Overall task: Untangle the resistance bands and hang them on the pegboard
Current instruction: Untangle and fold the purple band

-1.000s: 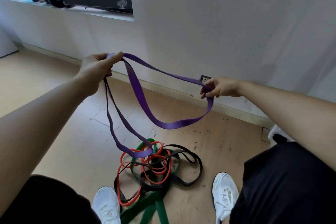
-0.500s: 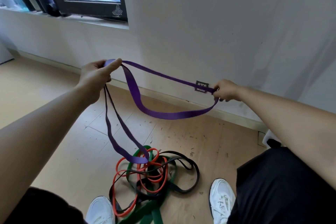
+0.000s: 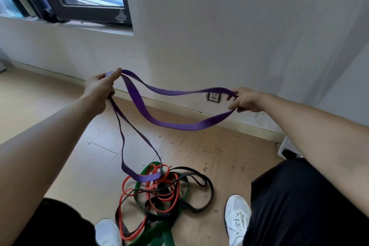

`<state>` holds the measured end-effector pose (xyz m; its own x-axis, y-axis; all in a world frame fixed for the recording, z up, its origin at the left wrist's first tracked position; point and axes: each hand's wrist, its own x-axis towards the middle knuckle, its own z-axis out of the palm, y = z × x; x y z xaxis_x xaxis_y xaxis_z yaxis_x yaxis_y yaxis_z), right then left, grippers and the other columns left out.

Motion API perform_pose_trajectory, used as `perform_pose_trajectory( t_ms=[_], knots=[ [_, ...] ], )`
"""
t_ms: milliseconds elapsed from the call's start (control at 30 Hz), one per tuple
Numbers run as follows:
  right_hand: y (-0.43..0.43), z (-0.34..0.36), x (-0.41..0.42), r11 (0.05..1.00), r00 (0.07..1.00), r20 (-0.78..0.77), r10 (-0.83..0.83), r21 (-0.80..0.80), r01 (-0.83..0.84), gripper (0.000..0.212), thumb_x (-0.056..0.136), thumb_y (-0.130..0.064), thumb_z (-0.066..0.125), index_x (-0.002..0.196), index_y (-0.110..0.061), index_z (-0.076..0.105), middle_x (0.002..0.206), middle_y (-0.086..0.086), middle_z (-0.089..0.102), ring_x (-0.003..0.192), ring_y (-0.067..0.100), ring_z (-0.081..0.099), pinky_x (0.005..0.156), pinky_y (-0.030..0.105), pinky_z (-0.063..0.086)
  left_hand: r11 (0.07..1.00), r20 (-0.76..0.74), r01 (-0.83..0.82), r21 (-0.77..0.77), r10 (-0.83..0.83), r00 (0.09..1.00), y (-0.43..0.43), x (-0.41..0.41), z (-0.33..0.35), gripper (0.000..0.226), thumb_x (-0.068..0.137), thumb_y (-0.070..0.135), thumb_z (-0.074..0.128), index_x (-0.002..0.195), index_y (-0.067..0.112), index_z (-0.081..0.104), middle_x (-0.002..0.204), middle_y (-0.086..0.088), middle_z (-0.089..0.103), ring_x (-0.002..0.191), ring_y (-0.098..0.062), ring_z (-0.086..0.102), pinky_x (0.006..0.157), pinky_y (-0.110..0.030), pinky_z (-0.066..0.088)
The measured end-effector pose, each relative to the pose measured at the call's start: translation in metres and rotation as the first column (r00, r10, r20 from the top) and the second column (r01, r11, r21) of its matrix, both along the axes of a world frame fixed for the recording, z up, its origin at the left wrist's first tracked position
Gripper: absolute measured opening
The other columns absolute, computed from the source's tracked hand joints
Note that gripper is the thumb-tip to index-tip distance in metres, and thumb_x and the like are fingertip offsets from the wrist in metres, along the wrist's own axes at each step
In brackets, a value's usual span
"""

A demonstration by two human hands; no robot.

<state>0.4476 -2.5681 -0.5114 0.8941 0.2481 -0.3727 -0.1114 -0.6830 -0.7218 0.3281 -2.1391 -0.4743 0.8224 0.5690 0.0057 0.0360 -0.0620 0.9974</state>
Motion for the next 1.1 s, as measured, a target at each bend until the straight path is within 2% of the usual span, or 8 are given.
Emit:
perform_pose_trajectory(
  t_ms=[133, 267, 433, 567, 700, 833, 967, 1100],
  knots=[
    [-0.008, -0.004, 0.0, 0.986, 0.988, 0.106, 0.115, -0.136, -0.1, 0.037, 0.08, 0.021, 0.065, 0.105, -0.006, 0.066, 0.093, 0.011, 0.058, 0.085, 0.024, 0.057, 0.076, 0.039, 0.055, 1.0, -0.014, -0.019, 0.009, 0.019, 1.0, 0.01, 0.0, -0.001, 0.056, 0.081, 0.053, 0.081, 0.115, 0.008, 0.073, 0.072, 0.002, 0.045, 0.057, -0.014, 0.042, 0.072, -0.034, 0.043],
    [-0.015, -0.007, 0.001, 0.935, 0.963, 0.158, 0.218, -0.316, -0.16, 0.02, 0.082, 0.001, 0.078, 0.099, -0.008, 0.073, 0.096, 0.012, 0.071, 0.09, 0.027, 0.068, 0.074, 0.033, 0.057, 0.997, -0.031, 0.081, 0.019, -0.081, 0.996, 0.013, -0.005, -0.002, 0.04, 0.082, 0.044, 0.082, 0.1, 0.01, 0.075, 0.07, 0.002, 0.04, 0.057, -0.013, 0.037, 0.065, -0.029, 0.04],
    [-0.004, -0.011, -0.001, 0.903, 0.937, 0.171, 0.306, -0.365, -0.228, 0.027, 0.083, -0.013, 0.082, 0.107, -0.01, 0.072, 0.099, 0.006, 0.07, 0.097, 0.024, 0.068, 0.084, 0.031, 0.053, 0.978, -0.006, 0.207, 0.032, -0.207, 0.978, 0.007, -0.008, 0.004, 0.038, 0.087, 0.034, 0.079, 0.111, 0.006, 0.072, 0.07, 0.004, 0.04, 0.058, -0.012, 0.037, 0.064, -0.025, 0.039],
    [0.018, -0.016, -0.007, 0.84, 0.898, 0.144, 0.415, -0.439, -0.318, 0.028, 0.087, -0.027, 0.078, 0.109, -0.013, 0.069, 0.104, 0.005, 0.067, 0.099, 0.022, 0.064, 0.087, 0.032, 0.053, 0.958, 0.086, 0.287, 0.014, -0.288, 0.954, -0.003, -0.01, 0.015, 0.019, 0.09, 0.03, 0.076, 0.093, 0.011, 0.074, 0.06, 0.007, 0.038, 0.055, -0.012, 0.034, 0.06, -0.024, 0.032],
    [0.033, -0.017, -0.009, 0.895, 0.935, 0.051, 0.351, -0.312, -0.319, 0.017, 0.089, -0.005, 0.071, 0.1, -0.013, 0.06, 0.1, 0.01, 0.06, 0.084, 0.021, 0.06, 0.072, 0.033, 0.053, 0.972, 0.169, 0.23, -0.056, -0.217, 0.961, -0.005, -0.009, 0.025, 0.02, 0.087, 0.035, 0.077, 0.082, 0.017, 0.07, 0.057, 0.008, 0.039, 0.052, -0.009, 0.035, 0.057, -0.022, 0.035],
    [0.025, -0.006, -0.013, 0.961, 0.95, -0.181, 0.254, -0.062, -0.269, 0.041, 0.085, 0.01, 0.071, 0.117, -0.008, 0.051, 0.096, 0.01, 0.05, 0.086, 0.023, 0.063, 0.094, 0.054, 0.056, 0.983, 0.173, 0.071, -0.167, -0.042, 0.984, 0.011, -0.004, 0.023, 0.025, 0.085, 0.039, 0.076, 0.08, 0.018, 0.063, 0.053, 0.009, 0.035, 0.05, -0.009, 0.032, 0.057, -0.025, 0.032],
    [0.014, 0.002, -0.011, 0.982, 0.958, -0.222, 0.18, 0.098, -0.161, 0.037, 0.085, 0.019, 0.064, 0.112, -0.004, 0.055, 0.111, 0.015, 0.052, 0.095, 0.028, 0.061, 0.101, 0.052, 0.053, 0.989, 0.086, -0.062, -0.131, 0.074, 0.994, 0.032, -0.007, 0.009, 0.028, 0.085, 0.039, 0.079, 0.08, 0.015, 0.066, 0.06, 0.004, 0.034, 0.049, -0.012, 0.031, 0.055, -0.026, 0.033],
    [0.001, 0.0, -0.011, 0.996, 0.973, -0.22, 0.066, 0.067, -0.053, 0.015, 0.098, 0.003, 0.057, 0.113, 0.002, 0.056, 0.117, 0.026, 0.063, 0.099, 0.037, 0.065, 0.093, 0.053, 0.057, 0.993, 0.018, -0.069, -0.094, 0.071, 0.997, 0.047, -0.006, 0.0, 0.033, 0.083, 0.045, 0.08, 0.081, 0.014, 0.071, 0.062, 0.002, 0.041, 0.05, -0.013, 0.037, 0.058, -0.028, 0.037]
  ],
)
